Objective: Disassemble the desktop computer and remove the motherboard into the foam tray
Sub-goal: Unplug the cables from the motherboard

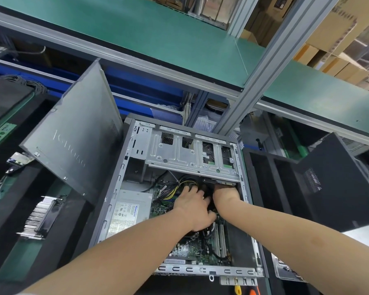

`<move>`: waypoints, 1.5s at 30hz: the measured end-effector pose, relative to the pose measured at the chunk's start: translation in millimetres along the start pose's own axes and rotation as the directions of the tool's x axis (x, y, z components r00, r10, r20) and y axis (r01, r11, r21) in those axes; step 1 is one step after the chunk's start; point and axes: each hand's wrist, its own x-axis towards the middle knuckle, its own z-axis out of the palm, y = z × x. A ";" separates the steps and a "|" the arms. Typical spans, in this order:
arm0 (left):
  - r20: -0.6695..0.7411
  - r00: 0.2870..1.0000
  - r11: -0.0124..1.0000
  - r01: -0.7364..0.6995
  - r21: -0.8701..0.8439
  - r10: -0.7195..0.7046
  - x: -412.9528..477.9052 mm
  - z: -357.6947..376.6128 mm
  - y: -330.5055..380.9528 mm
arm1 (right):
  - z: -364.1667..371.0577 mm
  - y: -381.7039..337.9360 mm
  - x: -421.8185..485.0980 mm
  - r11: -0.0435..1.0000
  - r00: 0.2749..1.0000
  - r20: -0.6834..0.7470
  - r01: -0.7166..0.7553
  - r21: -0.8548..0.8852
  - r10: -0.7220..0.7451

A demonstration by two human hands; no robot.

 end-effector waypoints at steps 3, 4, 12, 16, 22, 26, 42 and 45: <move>-0.001 1.000 1.000 -0.011 0.007 0.011 0.0 0.0 0.0 | -0.2 -1.2 -1.5 0.999 0.999 -0.033 -0.009 -0.045 0.007; 0.001 1.000 1.000 -0.009 0.007 0.009 0.0 0.0 0.0 | -0.4 -1.6 -1.5 0.998 0.999 -0.039 -0.009 -0.058 0.007; 0.057 0.998 1.000 0.013 0.023 -0.015 1.9 -2.6 2.0 | -12.1 4.6 -8.8 1.000 0.998 0.052 0.023 0.019 -0.024; 0.070 0.997 1.000 0.012 0.009 -0.013 1.7 -4.1 2.0 | -19.1 6.5 -18.3 0.999 0.998 0.051 0.046 0.020 -0.047; 0.065 0.998 0.999 0.006 -0.052 -0.003 3.0 -2.5 -1.1 | -27.3 10.0 -33.4 0.990 0.991 0.063 0.126 -0.063 -0.122; 0.048 0.999 0.985 0.015 -0.169 -0.007 6.5 -3.0 -3.9 | -35.0 13.0 -44.5 0.965 0.972 0.083 0.229 -0.125 -0.220; 0.150 0.963 0.854 0.267 -0.447 -0.223 24.1 -11.0 -4.2 | -7.1 11.4 -123.4 0.965 0.964 -0.039 0.262 -0.010 -0.262; 0.137 0.966 0.824 0.259 -0.504 -0.219 23.8 -13.9 -4.9 | -8.8 0.6 -121.7 0.975 0.982 0.001 0.187 0.120 -0.188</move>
